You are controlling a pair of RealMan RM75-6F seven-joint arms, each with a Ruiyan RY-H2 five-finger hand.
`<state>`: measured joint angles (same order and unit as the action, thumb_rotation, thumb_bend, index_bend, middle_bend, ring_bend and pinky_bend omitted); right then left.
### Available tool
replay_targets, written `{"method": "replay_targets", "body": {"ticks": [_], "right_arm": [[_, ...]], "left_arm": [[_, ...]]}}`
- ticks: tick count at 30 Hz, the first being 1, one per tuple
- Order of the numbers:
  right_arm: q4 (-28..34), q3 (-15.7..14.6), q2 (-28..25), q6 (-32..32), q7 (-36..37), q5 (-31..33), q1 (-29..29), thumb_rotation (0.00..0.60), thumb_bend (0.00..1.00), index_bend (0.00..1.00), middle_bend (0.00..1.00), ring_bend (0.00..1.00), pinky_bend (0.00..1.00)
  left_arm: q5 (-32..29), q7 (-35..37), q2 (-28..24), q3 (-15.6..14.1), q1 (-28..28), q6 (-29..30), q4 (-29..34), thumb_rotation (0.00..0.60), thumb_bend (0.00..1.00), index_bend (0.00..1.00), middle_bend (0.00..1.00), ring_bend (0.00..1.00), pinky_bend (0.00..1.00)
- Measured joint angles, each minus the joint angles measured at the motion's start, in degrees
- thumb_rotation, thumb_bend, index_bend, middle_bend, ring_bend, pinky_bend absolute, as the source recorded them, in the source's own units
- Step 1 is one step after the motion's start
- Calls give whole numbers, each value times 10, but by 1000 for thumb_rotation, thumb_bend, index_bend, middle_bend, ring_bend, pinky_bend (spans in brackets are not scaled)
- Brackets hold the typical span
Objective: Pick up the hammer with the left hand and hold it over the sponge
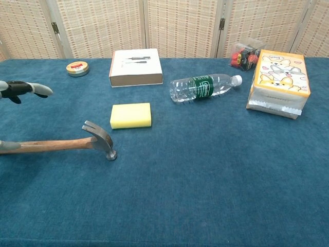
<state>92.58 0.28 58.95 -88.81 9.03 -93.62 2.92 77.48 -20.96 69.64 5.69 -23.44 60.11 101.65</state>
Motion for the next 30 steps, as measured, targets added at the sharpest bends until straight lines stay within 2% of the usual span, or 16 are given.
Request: {"method": "replay_targets", "body": {"ticks": [5,10,14,16,20,25,27,30], "right_arm": [[-6,1,2,2,5,2,0,600,302,159,344,180,185],[-8,1,2,3,8,2,1,600,301,159,344,180,185],[-10,1,2,3,11,4,0,600,302,159,344,180,185],[-11,1,2,3,11,5,-1,600,302,159,344,180,185],[-12,1,2,2,13,4,-1,600,302,159,344,180,185],[-12,1,1,0,14,3,-2,600,302,159,344,180,185],[-12,0,1,0,15,3,-3,600,302,159,344,180,185],[-13,0,1,-1,15,4,-3,600,302,159,344,180,185]], "left_arm": [[-32,-21,30,-1,-19,-19,-5,600,253,163,224,160,232],[-57,-44,55,-1,-31,-24,-12,595,259,182,232,164,232],[-99,-78,73,0,-43,-29,-18,521,310,194,248,181,232],[-120,-93,79,1,-49,-31,-21,502,338,212,275,207,232],[-159,-117,95,0,-63,-32,-25,421,403,247,317,245,232],[-170,-123,109,-4,-73,-29,-36,424,447,259,337,260,232],[-172,-123,114,-7,-76,-28,-41,470,462,268,349,269,232],[-173,-124,118,-11,-80,-24,-46,503,472,276,359,277,232]]}}
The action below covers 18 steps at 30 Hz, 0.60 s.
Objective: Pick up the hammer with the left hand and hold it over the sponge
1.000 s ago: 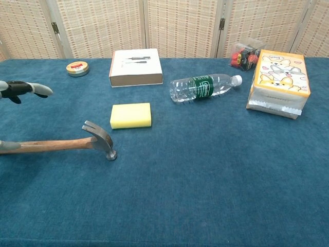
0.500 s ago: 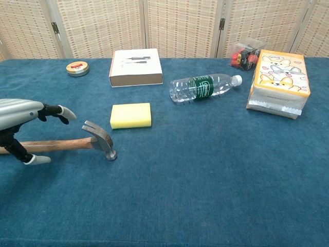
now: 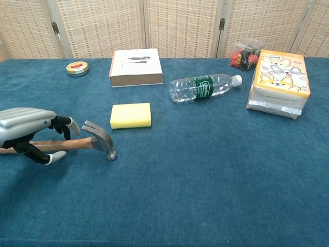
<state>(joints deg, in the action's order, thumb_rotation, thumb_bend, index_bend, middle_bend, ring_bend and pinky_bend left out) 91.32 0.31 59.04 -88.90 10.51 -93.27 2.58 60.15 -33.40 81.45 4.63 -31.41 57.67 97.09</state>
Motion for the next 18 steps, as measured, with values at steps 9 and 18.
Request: {"method": "replay_targets", "body": {"ticks": [9,18], "right_arm": [[-1,0,0,-2,0,-1,-2,600,302,160,344,180,185],[-3,-1,2,-3,1,0,-4,600,302,159,344,180,185]], "left_arm": [[-3,2,5,-9,-7,5,-5,568,486,295,389,302,232],[-6,-10,11,-16,-13,12,-8,590,490,305,412,320,232]]}}
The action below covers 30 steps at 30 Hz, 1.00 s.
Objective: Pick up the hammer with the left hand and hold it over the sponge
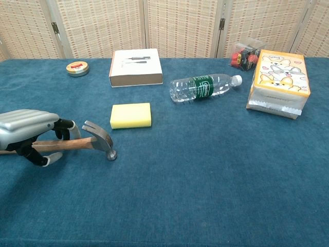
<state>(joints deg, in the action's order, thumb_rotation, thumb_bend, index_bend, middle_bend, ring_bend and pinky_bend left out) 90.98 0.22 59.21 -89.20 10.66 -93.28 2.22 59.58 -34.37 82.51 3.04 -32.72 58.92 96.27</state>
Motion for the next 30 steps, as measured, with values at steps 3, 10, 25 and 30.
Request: {"method": "replay_targets", "body": {"ticks": [3,10,25,30], "right_arm": [[-1,0,0,-1,1,0,-1,600,301,159,344,180,185],[-2,0,0,0,2,1,-2,600,302,159,344,180,185],[-5,0,2,0,3,3,-4,600,301,159,344,180,185],[-4,0,1,-1,3,3,-4,600,301,160,344,180,185]], "left_arm": [[-6,-8,2,-2,-3,2,0,595,490,307,412,320,232],[-19,-21,4,-7,-9,5,7,594,490,311,413,322,232],[-27,-19,10,-11,-17,8,5,599,547,336,437,344,232],[-28,-18,10,-13,-19,9,6,598,583,343,444,348,233]]}}
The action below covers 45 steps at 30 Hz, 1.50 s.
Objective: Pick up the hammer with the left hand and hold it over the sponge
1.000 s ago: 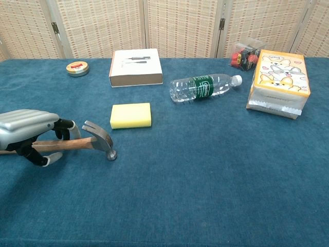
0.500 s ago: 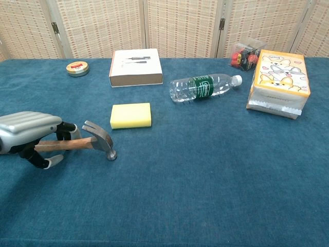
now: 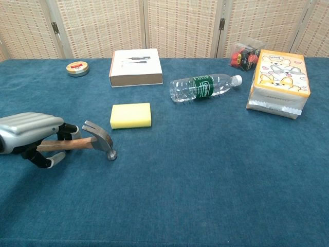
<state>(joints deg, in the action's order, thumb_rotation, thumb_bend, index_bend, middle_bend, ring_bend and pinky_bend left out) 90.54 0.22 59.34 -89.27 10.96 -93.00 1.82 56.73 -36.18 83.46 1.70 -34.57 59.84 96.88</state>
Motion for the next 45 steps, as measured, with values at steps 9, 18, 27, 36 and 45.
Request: {"method": "replay_targets", "body": {"ticks": [9,18,27,36,45], "right_arm": [[1,0,0,0,-1,0,0,600,301,159,344,180,185],[4,0,-1,1,-3,-1,0,600,301,159,344,180,185],[5,0,-2,2,-4,0,-1,600,302,159,344,180,185],[9,1,-2,2,-9,1,-1,600,302,159,344,180,185],[17,2,-4,4,-17,0,1,600,301,159,344,180,185]], "left_arm": [[3,7,1,-3,-1,3,-5,598,619,376,484,380,232],[9,15,1,-7,2,5,-9,600,620,416,529,416,232],[45,44,6,-12,11,17,-24,600,622,536,654,516,240],[117,116,7,-17,27,35,-48,600,643,651,774,611,314],[230,260,6,-11,37,81,-83,600,649,748,873,697,624]]}}
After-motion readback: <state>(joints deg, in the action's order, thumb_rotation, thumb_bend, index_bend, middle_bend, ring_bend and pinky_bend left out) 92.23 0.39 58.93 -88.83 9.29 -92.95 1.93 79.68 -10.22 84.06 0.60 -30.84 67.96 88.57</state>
